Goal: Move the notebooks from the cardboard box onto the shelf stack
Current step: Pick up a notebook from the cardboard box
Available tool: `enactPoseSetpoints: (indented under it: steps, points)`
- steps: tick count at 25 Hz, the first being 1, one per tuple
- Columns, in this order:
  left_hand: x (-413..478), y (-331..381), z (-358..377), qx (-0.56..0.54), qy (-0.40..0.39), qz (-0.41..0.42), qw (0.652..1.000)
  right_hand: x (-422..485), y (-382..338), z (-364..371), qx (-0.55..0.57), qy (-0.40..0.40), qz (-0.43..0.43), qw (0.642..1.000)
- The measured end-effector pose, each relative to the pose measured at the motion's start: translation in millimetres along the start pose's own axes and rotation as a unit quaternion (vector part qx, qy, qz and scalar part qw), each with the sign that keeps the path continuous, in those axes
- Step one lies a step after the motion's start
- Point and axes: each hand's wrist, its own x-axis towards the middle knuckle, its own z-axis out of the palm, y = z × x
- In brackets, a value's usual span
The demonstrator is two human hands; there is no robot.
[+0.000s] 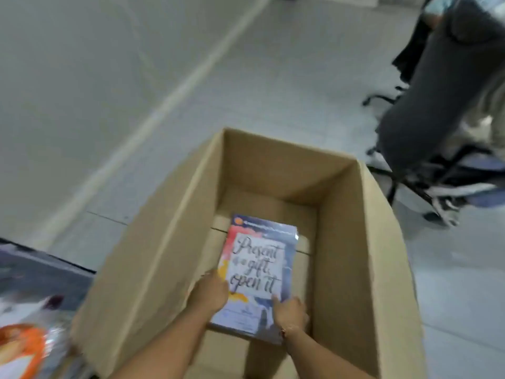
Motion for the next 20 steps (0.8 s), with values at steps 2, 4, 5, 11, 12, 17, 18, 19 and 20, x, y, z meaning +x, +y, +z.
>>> enactPoseSetpoints:
  steps: [2, 4, 5, 11, 12, 17, 18, 19, 20]
  points:
    - [23, -8, 29, 0.001, -0.034, -0.120, 0.992, 18, 15, 15, 0.015, -0.042, 0.040, 0.998]
    - [29, -13, 46, -0.005, -0.036, -0.184, 0.982, 16, 18, 24, 0.023, -0.041, 0.048, 0.998]
    - [31, -11, 53, -0.005, -0.026, -0.196, 0.980, 15, 20, 27, 0.025, -0.029, 0.052, 0.998]
    - [17, 2, 36, 0.070, -0.013, -0.190, 0.979, -4, 7, 29, 0.046, 0.090, 0.058, 0.993]
    - [10, 6, 29, 0.093, -0.006, -0.168, 0.981, -9, 4, 25, 0.055, 0.100, 0.051, 0.992]
    - [-39, 28, -44, 0.083, 0.097, -0.043, 0.991, -44, -22, -19, 0.173, 0.147, -0.067, 0.972]
    - [-57, 29, -72, 0.055, 0.139, -0.004, 0.989, -62, -38, -33, 0.218, 0.159, -0.106, 0.957]
    - [-78, 32, -95, 0.011, 0.184, 0.041, 0.982, -81, -51, -47, 0.269, 0.175, -0.138, 0.937]
    - [-104, 32, -125, -0.026, 0.244, 0.082, 0.966, -109, -70, -61, 0.322, 0.187, -0.185, 0.909]
